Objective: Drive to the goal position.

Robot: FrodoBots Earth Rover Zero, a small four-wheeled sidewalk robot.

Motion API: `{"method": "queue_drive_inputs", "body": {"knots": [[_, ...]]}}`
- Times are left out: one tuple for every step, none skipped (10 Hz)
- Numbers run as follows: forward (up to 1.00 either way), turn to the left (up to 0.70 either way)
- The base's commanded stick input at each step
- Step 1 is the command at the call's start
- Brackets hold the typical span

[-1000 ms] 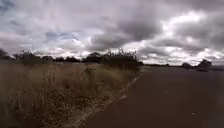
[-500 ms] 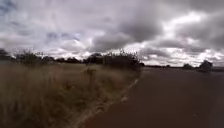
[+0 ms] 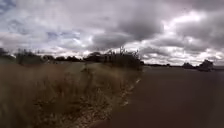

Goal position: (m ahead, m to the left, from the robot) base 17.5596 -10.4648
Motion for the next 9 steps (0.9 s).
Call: {"method": "queue_drive_inputs", "body": {"knots": [[1.00,0.04],[1.00,0.04],[1.00,0.04],[1.00,0.04],[1.00,0.04],[0.63,-0.59],[0.16,-0.90],[0.00,-1.00],[0.00,-1.00]]}}
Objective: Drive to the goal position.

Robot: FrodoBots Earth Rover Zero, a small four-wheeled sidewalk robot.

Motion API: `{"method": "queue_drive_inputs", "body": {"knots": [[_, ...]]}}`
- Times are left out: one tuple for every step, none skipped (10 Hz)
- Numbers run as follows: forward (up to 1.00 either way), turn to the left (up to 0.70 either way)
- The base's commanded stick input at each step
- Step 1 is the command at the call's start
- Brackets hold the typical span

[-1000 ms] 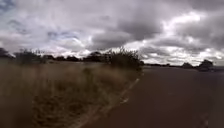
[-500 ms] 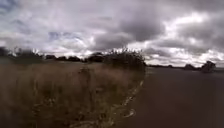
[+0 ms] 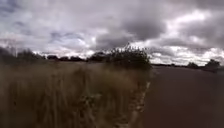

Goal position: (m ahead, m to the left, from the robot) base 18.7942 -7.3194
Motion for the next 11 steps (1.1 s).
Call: {"method": "queue_drive_inputs", "body": {"knots": [[0.00,-1.00],[0.00,-1.00],[0.00,-1.00],[0.00,-1.00],[0.00,-1.00],[0.00,-1.00],[0.00,-1.00],[0.00,-1.00],[0.00,-1.00],[0.00,-1.00],[0.00,-1.00]]}}
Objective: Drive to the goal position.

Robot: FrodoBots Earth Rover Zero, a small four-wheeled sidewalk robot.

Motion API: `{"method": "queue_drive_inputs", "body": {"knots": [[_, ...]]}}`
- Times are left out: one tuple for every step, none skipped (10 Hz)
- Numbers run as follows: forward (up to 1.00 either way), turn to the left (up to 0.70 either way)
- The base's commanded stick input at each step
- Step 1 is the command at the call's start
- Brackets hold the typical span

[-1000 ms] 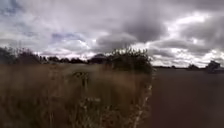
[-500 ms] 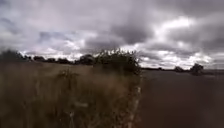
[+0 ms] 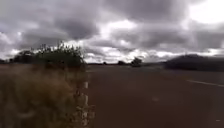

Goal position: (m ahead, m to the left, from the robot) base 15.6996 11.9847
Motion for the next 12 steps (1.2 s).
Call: {"method": "queue_drive_inputs", "body": {"knots": [[0.00,-1.00],[0.00,-1.00],[0.00,-1.00],[0.00,-1.00],[0.00,0.00],[0.00,0.00],[0.00,0.00],[0.00,0.00],[0.00,0.00],[0.00,0.00],[0.00,0.00],[0.00,0.00]]}}
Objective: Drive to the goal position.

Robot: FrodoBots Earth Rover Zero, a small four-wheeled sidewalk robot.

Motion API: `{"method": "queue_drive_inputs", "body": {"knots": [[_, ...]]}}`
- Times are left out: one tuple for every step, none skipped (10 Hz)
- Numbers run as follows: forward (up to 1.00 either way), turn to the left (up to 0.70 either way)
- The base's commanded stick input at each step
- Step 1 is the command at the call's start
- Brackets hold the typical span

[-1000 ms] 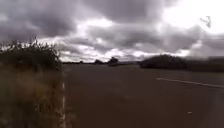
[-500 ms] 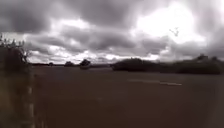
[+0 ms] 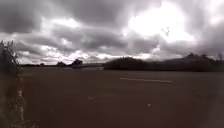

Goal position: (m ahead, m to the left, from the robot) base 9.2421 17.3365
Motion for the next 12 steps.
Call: {"method": "queue_drive_inputs", "body": {"knots": [[0.00,0.00],[0.19,0.01],[0.72,0.03],[1.00,0.04],[1.00,0.04],[1.00,0.04],[1.00,0.04],[1.00,0.04],[1.00,0.04],[1.00,0.04],[1.00,0.04],[1.00,0.04]]}}
